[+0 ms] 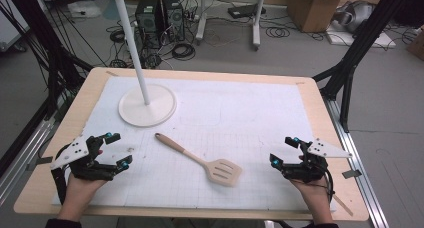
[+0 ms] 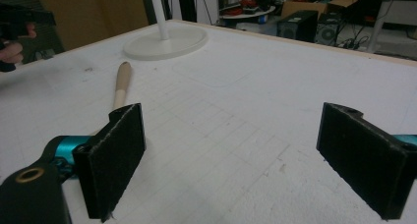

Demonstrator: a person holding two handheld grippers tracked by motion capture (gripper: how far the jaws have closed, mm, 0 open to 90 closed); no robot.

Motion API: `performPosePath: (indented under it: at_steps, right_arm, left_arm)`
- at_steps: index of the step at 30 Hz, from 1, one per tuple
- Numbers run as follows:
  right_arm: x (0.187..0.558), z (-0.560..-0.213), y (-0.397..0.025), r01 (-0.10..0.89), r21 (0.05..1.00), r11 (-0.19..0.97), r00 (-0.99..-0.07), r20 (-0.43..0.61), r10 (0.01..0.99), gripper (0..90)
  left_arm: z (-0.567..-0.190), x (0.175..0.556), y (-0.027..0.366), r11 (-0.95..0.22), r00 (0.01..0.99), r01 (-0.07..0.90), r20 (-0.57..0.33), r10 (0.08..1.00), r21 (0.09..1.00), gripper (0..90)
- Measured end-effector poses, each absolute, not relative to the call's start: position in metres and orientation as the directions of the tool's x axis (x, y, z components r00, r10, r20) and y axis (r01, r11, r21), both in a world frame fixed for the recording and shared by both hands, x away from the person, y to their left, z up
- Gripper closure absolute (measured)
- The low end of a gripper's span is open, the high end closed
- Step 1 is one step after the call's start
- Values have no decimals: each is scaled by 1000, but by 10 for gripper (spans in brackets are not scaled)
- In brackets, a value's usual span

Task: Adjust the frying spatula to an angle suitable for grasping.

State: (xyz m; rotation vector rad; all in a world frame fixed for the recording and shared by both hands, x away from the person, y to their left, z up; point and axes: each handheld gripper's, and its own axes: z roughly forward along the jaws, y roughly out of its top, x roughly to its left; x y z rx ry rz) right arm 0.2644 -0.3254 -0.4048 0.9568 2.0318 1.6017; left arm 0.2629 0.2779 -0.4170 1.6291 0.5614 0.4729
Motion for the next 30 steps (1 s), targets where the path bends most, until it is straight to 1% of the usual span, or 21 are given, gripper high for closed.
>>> performPosePath:
  at_steps: [10, 11, 17, 30]
  right_arm:
    - [265, -401, -318, 270, 956, 118, -708, 114, 697, 101]
    - [267, -399, -315, 254, 959, 126, -719, 100, 688, 100]
    - [269, -395, -301, 249, 958, 141, -737, 93, 669, 101]
    - [276, -391, -276, 257, 954, 157, -768, 103, 633, 101]
  left_arm:
    - [-414, 260, 281, -87, 789, 84, -13, 614, 993, 129]
    - [-414, 260, 281, -88, 791, 82, -11, 612, 993, 129]
    - [-415, 260, 280, -91, 792, 85, -12, 610, 992, 129]
    - [-417, 261, 276, -105, 799, 92, -10, 601, 990, 130]
